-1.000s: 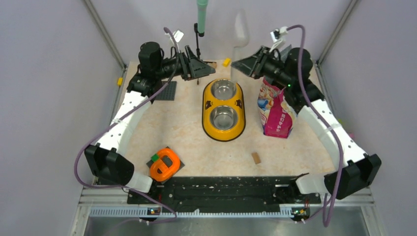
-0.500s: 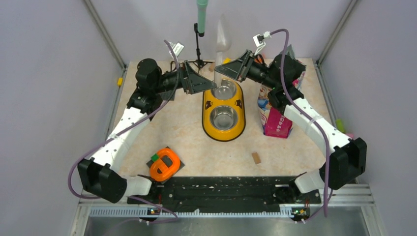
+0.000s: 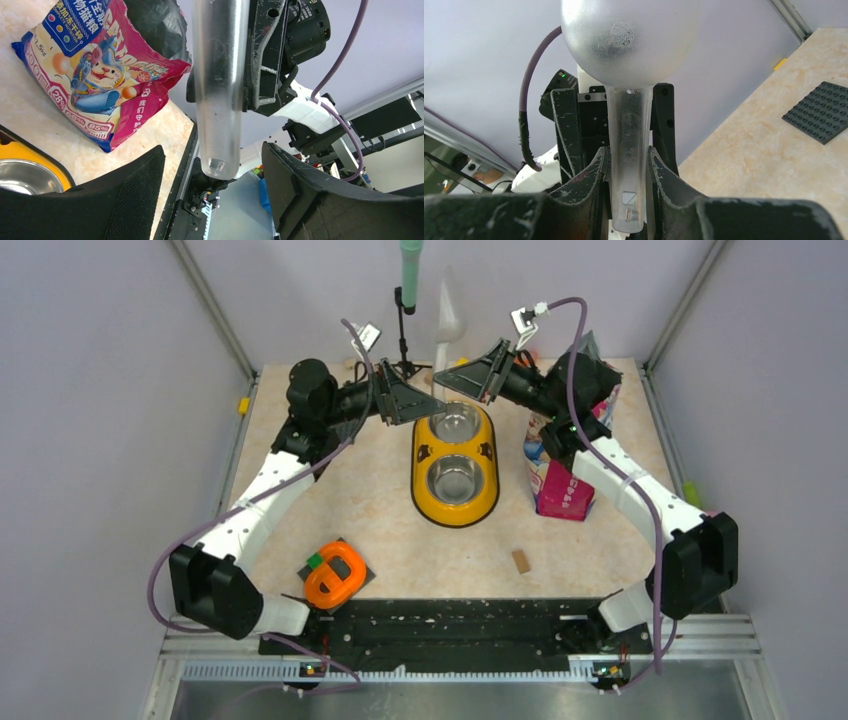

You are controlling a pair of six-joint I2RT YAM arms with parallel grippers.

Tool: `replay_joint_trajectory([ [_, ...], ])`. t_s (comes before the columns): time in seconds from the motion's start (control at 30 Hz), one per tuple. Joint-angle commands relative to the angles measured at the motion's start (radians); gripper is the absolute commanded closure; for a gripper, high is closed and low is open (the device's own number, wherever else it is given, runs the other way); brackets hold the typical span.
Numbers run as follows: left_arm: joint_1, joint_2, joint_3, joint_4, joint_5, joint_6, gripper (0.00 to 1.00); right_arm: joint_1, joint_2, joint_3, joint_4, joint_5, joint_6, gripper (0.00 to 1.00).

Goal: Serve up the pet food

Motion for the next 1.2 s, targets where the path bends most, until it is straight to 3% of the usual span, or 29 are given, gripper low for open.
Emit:
replay_joint_trajectory([
  [0.0, -0.016, 0.024, 0.019, 0.116, -0.012, -0.04, 0.26, 0.009, 0.004, 0.003, 0.092, -0.022, 0.019, 1.0],
  [0.13, -0.026, 0.051, 0.036, 0.128, -0.018, -0.052, 0.34, 0.011, 0.01, -0.002, 0.108, -0.034, 0.032, 1.0],
  [0.3, -0.028, 0.066, 0.044, 0.169, -0.028, -0.085, 0.57, 0.011, 0.011, -0.001, 0.089, -0.047, 0.021, 1.0],
  [0.47, -0.028, 0.075, 0.042, 0.225, -0.033, -0.136, 1.0, 0.011, 0.006, -0.008, 0.056, -0.049, 0.005, 1.0],
  [0.53, -0.027, 0.074, 0.044, 0.21, -0.026, -0.125, 1.0, 0.011, 0.002, 0.003, -0.009, -0.039, -0.025, 0.97],
  [0.63, -0.028, 0.048, 0.059, 0.052, -0.049, -0.034, 1.0, 0.006, -0.013, 0.049, -0.173, 0.002, -0.133, 0.41],
  [0.7, -0.026, 0.015, 0.056, -0.068, -0.09, 0.05, 1.0, -0.008, -0.035, 0.082, -0.297, 0.052, -0.21, 0.24],
  [0.93, -0.002, -0.098, 0.003, -0.589, -0.321, 0.382, 1.0, -0.082, -0.148, 0.133, -0.68, 0.273, -0.463, 0.19],
  [1.07, 0.009, -0.113, 0.008, -0.84, -0.656, 0.481, 1.0, -0.097, -0.224, 0.142, -0.845, 0.472, -0.575, 0.19],
  [1.17, 0.009, -0.084, -0.002, -0.928, -0.914, 0.487, 1.0, -0.113, -0.252, 0.13, -0.9, 0.567, -0.616, 0.19],
])
